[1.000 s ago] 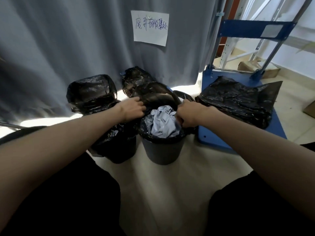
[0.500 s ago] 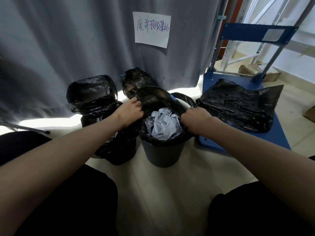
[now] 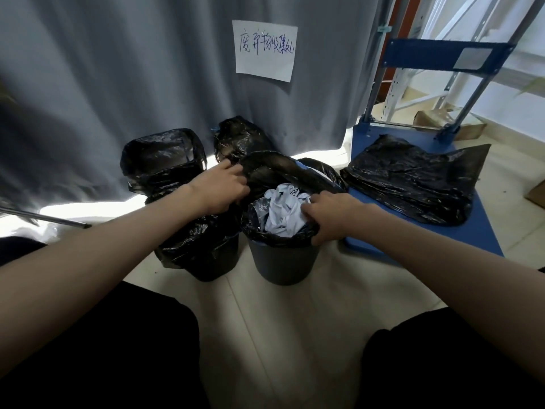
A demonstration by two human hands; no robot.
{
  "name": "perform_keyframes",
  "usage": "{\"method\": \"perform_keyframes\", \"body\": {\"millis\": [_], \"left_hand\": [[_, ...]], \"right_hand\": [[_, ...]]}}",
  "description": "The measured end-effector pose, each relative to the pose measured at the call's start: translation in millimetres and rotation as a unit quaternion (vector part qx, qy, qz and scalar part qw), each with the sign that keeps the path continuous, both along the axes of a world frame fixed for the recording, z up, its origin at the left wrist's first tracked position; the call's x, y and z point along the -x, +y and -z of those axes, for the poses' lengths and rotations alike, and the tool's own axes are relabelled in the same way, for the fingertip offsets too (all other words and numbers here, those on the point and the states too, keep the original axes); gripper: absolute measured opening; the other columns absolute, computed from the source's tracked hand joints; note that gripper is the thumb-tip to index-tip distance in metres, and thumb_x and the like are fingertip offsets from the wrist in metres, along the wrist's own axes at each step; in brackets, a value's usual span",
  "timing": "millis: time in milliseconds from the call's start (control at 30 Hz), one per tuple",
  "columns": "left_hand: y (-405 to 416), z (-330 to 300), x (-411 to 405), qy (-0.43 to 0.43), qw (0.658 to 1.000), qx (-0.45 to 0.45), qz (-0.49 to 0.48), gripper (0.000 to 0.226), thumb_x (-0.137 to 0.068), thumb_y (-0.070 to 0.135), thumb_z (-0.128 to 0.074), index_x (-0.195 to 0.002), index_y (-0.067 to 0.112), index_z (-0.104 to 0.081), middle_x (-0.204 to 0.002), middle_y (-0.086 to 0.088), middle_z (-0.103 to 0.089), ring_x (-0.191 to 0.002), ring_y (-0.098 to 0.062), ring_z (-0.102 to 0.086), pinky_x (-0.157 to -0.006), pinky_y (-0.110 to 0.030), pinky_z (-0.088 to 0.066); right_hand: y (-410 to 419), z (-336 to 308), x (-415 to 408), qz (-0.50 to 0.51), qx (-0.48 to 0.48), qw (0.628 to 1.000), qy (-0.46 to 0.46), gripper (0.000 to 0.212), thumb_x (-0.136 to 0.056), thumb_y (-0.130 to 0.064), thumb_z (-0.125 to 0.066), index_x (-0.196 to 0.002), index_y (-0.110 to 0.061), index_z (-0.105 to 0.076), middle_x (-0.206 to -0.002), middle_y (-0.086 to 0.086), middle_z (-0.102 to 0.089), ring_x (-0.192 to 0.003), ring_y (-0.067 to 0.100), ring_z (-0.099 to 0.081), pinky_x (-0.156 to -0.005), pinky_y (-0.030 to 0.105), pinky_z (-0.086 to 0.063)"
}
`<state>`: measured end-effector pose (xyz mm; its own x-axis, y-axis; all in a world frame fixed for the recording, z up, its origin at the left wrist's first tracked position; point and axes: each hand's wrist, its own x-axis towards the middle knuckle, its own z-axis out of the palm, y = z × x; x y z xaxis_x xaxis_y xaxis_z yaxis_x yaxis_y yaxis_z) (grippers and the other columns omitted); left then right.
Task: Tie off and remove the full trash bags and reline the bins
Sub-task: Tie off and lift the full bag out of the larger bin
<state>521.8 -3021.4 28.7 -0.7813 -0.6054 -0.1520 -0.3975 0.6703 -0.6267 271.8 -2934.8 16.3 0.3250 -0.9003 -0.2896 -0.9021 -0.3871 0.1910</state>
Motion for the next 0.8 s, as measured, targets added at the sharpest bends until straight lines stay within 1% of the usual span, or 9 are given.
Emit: {"method": "perform_keyframes", "body": {"millis": [33,100,167,267,367,433,567,667,800], "left_hand": [[4,5,1,-0.012,1.000,-0.017,0.004,0.048,-0.077,0.037,-0.066,-0.122,0.027,-0.054,-0.119,0.009,-0.058,-0.118,-0.018,-0.044,-0.096,-0.033,-0.034],[12,16,5,-0.043,0.998,-0.035,0.007,0.064,-0.076,0.042,-0.069,-0.133,0.025,-0.046,-0.123,0.007,-0.057,-0.119,-0.019,-0.044,-0.101,-0.034,-0.031],[16,24,6,-0.029,0.999,-0.026,0.028,0.046,-0.084,0.033,-0.060,-0.128,0.024,-0.049,-0.116,0.006,-0.062,-0.116,-0.020,-0.047,-0.101,-0.034,-0.032],[15,21,5,0.001,0.999,0.001,0.041,0.021,-0.090,0.023,-0.049,-0.108,0.026,-0.060,-0.104,0.008,-0.067,-0.110,-0.018,-0.050,-0.096,-0.032,-0.031],[12,14,3,0.016,0.999,-0.014,0.041,0.015,-0.089,0.027,-0.049,-0.096,0.028,-0.062,-0.097,0.009,-0.066,-0.105,-0.015,-0.052,-0.091,-0.031,-0.031],[13,11,3,0.034,0.998,-0.024,0.037,0.013,-0.087,0.029,-0.049,-0.091,0.028,-0.062,-0.094,0.009,-0.066,-0.102,-0.014,-0.052,-0.087,-0.030,-0.030],[12,4,4,0.043,0.997,-0.067,0.005,0.010,-0.083,0.032,-0.055,-0.088,0.029,-0.062,-0.093,0.009,-0.065,-0.101,-0.013,-0.053,-0.084,-0.030,-0.032],[10,-11,4,0.115,0.988,-0.105,0.000,0.006,-0.081,0.031,-0.057,-0.085,0.029,-0.062,-0.089,0.012,-0.062,-0.098,-0.012,-0.055,-0.082,-0.030,-0.033],[12,-20,5,0.259,0.964,-0.065,-0.005,0.003,-0.082,0.024,-0.059,-0.082,0.026,-0.061,-0.089,0.009,-0.059,-0.089,-0.016,-0.060,-0.072,-0.027,-0.022]], "right_hand": [[2,4,0,-0.013,-0.006,1.000,0.024,0.065,-0.074,-0.050,-0.072,-0.125,-0.020,-0.047,-0.121,0.006,-0.050,-0.114,0.027,-0.049,-0.073,0.034,-0.037],[7,11,-1,-0.040,0.020,0.997,0.054,0.062,-0.080,-0.034,-0.072,-0.131,-0.018,-0.041,-0.124,0.008,-0.049,-0.115,0.027,-0.050,-0.075,0.035,-0.041],[11,15,-2,-0.059,0.068,0.994,0.057,0.053,-0.085,-0.017,-0.064,-0.132,-0.015,-0.039,-0.123,0.009,-0.052,-0.114,0.027,-0.052,-0.076,0.036,-0.044],[12,15,-1,-0.062,0.115,0.991,0.034,0.043,-0.088,-0.009,-0.058,-0.127,-0.014,-0.041,-0.116,0.006,-0.058,-0.110,0.027,-0.057,-0.072,0.036,-0.044],[10,13,2,-0.041,0.120,0.992,0.023,0.032,-0.089,-0.010,-0.056,-0.120,-0.015,-0.049,-0.115,0.005,-0.060,-0.107,0.026,-0.059,-0.071,0.037,-0.045],[8,10,4,-0.009,0.124,0.992,0.000,0.026,-0.087,-0.011,-0.055,-0.113,-0.016,-0.053,-0.112,0.004,-0.061,-0.103,0.027,-0.061,-0.065,0.034,-0.040],[6,8,4,0.047,0.153,0.986,-0.053,0.018,-0.088,-0.010,-0.053,-0.105,-0.014,-0.052,-0.106,0.006,-0.060,-0.094,0.031,-0.063,-0.060,0.035,-0.034],[6,10,1,0.054,0.157,0.984,-0.067,0.021,-0.088,-0.007,-0.054,-0.108,-0.014,-0.051,-0.106,0.008,-0.057,-0.092,0.033,-0.063,-0.059,0.036,-0.034],[8,13,-3,0.046,0.122,0.987,-0.097,0.024,-0.087,-0.002,-0.053,-0.110,-0.011,-0.050,-0.108,0.011,-0.053,-0.091,0.035,-0.061,-0.062,0.037,-0.035]]}}
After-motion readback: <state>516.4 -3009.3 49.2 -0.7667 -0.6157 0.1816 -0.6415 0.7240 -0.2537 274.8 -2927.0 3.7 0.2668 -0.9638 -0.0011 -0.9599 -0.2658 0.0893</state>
